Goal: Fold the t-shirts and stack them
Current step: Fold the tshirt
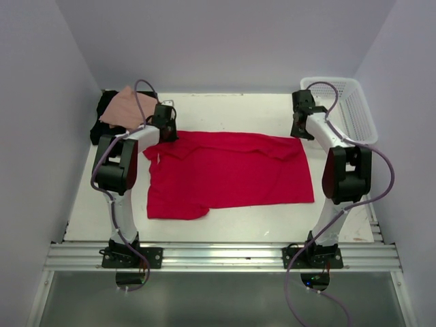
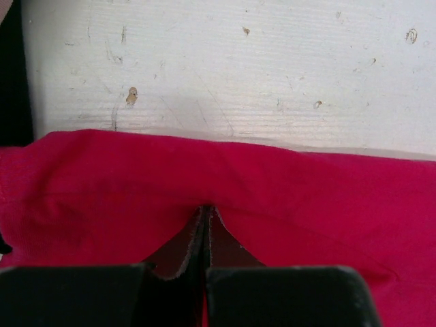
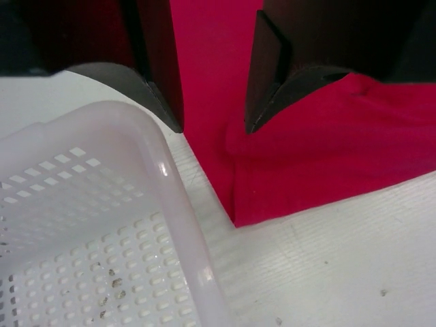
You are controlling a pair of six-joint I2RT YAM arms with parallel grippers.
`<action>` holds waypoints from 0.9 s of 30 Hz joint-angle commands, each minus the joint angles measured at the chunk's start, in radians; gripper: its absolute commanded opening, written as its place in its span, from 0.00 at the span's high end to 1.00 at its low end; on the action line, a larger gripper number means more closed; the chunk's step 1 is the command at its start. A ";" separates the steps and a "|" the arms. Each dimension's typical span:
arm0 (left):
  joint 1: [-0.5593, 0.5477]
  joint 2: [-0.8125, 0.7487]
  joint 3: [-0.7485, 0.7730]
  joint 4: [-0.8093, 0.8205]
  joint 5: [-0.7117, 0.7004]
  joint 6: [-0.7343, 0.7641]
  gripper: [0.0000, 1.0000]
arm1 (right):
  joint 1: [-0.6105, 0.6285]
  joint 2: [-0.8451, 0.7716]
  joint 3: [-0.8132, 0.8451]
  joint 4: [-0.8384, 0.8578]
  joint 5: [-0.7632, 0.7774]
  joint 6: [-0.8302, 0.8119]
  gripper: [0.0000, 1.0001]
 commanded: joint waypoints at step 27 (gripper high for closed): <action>-0.010 0.039 -0.006 -0.070 0.014 0.012 1.00 | 0.029 -0.066 -0.266 0.130 -0.241 0.196 0.99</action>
